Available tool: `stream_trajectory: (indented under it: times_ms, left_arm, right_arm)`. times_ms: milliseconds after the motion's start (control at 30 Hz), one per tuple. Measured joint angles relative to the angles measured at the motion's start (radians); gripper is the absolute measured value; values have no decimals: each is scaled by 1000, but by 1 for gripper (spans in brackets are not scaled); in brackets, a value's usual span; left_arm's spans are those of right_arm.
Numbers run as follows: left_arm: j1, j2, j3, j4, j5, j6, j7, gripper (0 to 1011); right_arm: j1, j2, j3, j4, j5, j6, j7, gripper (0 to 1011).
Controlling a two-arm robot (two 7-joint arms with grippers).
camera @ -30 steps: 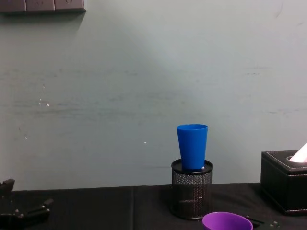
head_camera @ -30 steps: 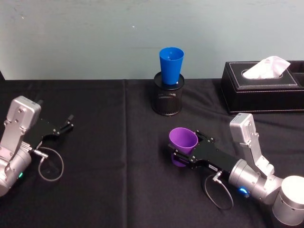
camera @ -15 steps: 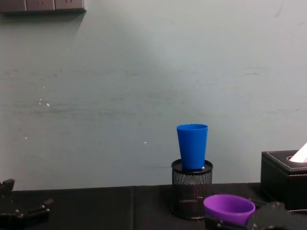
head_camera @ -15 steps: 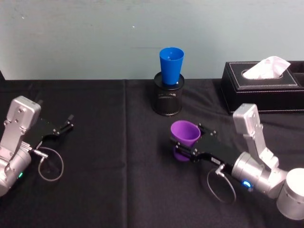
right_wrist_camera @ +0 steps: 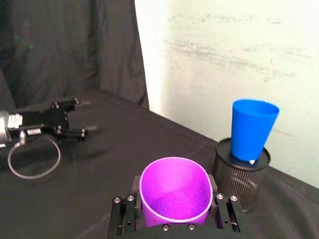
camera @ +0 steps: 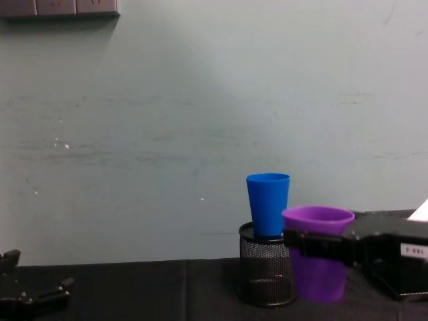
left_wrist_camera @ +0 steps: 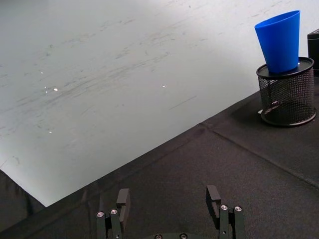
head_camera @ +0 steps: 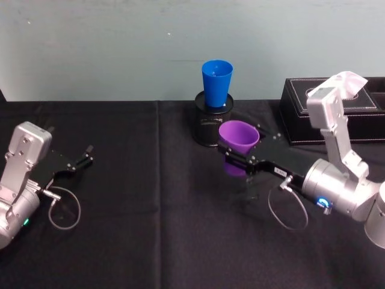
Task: Pick up one cup with a gripper and tap it against the other cup.
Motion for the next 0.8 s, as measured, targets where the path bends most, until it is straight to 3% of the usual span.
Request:
stream_trajectory:
  times_ms: [333,800]
  left_arm:
    - [0,0,0,0,0,0,0,1000]
    - [0,0,0,0,0,0,0,1000]
  right_arm:
    - [26,9,-5,-39,35,29,-18,726]
    - [29,13,-10,-43,41,29,-26,726]
